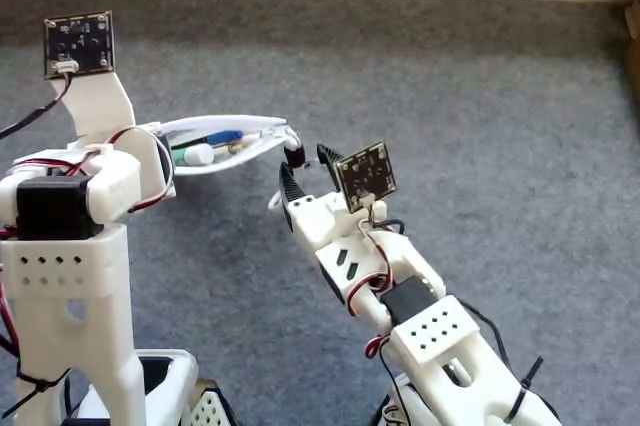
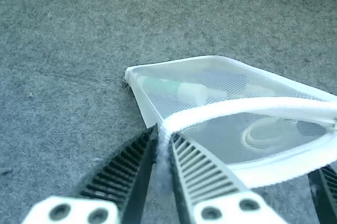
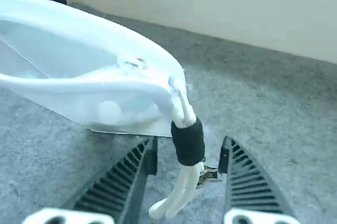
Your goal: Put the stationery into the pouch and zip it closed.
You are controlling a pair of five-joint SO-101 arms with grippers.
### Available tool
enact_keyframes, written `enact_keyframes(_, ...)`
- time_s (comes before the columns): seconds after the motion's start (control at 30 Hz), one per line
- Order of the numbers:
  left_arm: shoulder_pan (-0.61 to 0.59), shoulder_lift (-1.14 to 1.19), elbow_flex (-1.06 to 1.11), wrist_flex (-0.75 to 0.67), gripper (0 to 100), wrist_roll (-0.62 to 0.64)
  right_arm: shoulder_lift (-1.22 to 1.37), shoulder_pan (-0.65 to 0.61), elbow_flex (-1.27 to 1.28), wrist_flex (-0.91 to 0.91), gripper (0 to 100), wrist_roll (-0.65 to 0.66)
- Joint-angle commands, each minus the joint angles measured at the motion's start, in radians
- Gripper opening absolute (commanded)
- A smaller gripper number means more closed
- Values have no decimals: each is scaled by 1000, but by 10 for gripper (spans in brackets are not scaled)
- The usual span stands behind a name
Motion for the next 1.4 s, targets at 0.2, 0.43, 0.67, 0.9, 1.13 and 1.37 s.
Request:
enact_keyframes(0.2,-13,-4,4,-26,7,-3,173,5,-114,-105,185,57)
enact_keyframes(0.43,-13,-4,4,-26,7,-3,170,10,-116,-173,184,58)
enact_keyframes(0.67,-13,-4,4,-25,7,-3,171,10,-116,-173,178,60)
enact_keyframes(0.9,-13,-4,4,-23,7,-3,173,10,-119,-173,88,143)
enact_keyframes(1.13,-13,-4,5,-20,7,-3,165,7,-113,-173,6,238)
enact_keyframes(1.37,-13,-4,5,-18,7,-5,173,10,-119,-173,66,249)
